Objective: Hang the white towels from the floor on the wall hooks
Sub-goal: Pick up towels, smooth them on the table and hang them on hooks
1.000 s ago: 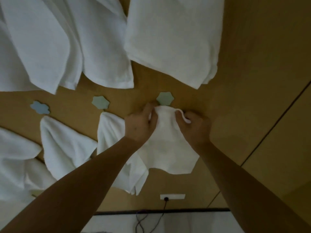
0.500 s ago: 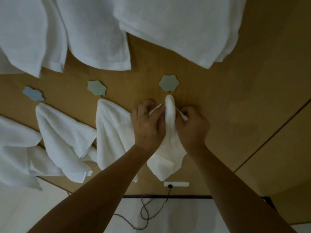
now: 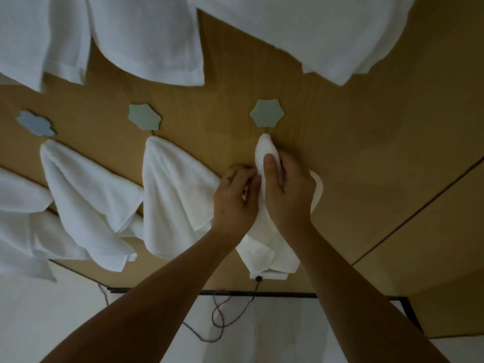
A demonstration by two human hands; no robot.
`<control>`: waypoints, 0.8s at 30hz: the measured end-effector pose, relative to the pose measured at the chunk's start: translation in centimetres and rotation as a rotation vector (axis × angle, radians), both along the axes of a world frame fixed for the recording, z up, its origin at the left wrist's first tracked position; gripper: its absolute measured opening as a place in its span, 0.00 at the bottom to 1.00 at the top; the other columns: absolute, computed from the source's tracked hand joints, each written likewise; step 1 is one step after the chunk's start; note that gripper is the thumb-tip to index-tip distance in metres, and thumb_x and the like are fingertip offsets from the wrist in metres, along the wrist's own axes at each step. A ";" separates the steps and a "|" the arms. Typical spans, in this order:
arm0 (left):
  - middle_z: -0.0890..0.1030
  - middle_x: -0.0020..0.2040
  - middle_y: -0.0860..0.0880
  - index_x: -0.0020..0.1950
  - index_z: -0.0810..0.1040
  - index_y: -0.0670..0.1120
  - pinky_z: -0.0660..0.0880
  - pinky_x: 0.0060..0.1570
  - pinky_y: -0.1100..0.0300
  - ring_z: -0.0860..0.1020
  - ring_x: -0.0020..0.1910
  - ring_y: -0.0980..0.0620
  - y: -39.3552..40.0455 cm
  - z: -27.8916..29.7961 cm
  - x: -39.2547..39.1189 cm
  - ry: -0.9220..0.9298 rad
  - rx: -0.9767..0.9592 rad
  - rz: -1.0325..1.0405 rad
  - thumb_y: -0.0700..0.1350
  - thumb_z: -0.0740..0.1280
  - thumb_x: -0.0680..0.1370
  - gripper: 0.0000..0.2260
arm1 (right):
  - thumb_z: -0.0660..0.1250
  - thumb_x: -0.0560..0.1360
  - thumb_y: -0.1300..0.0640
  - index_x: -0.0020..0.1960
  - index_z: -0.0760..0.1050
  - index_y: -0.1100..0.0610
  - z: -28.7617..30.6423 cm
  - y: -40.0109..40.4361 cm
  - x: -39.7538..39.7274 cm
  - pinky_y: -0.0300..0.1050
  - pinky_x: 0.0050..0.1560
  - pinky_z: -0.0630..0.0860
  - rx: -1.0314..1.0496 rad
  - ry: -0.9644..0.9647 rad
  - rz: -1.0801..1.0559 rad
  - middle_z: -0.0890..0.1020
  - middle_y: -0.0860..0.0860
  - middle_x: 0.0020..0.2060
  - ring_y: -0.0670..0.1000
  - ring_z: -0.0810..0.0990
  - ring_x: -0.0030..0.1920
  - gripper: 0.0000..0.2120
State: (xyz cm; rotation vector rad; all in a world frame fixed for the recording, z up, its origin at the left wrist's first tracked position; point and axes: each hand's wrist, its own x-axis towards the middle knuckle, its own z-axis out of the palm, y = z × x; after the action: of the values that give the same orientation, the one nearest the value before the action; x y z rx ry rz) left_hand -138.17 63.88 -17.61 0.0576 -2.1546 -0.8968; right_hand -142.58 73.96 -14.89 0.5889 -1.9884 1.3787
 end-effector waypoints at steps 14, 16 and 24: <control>0.81 0.49 0.46 0.60 0.76 0.41 0.76 0.43 0.60 0.77 0.43 0.55 0.5 -2.5 1.0 -0.197 -0.039 0.044 0.49 0.55 0.82 0.17 | 0.53 0.80 0.46 0.59 0.73 0.64 -7.5 0.2 2.1 0.34 0.36 0.71 0.060 -0.389 0.067 0.77 0.47 0.40 0.45 0.77 0.37 0.23; 0.80 0.49 0.45 0.60 0.75 0.40 0.74 0.44 0.61 0.76 0.43 0.54 0.6 -1.7 1.2 -0.262 -0.023 0.016 0.50 0.51 0.80 0.20 | 0.56 0.81 0.49 0.63 0.71 0.64 -7.5 0.6 2.4 0.40 0.39 0.76 0.122 -0.479 0.110 0.79 0.50 0.43 0.49 0.80 0.40 0.20; 0.78 0.62 0.42 0.73 0.68 0.45 0.73 0.58 0.53 0.76 0.62 0.42 -2.7 2.4 5.9 -0.629 -0.278 -0.051 0.48 0.62 0.80 0.22 | 0.61 0.70 0.37 0.72 0.65 0.52 -4.7 4.0 6.2 0.56 0.62 0.74 0.500 -0.680 -0.030 0.77 0.53 0.63 0.58 0.75 0.63 0.34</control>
State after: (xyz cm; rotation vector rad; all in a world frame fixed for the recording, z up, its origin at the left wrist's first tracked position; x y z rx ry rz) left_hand -132.27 61.19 -15.19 0.1641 -2.8599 -0.6489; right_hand -136.41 77.98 -19.58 0.3087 -2.9176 1.1474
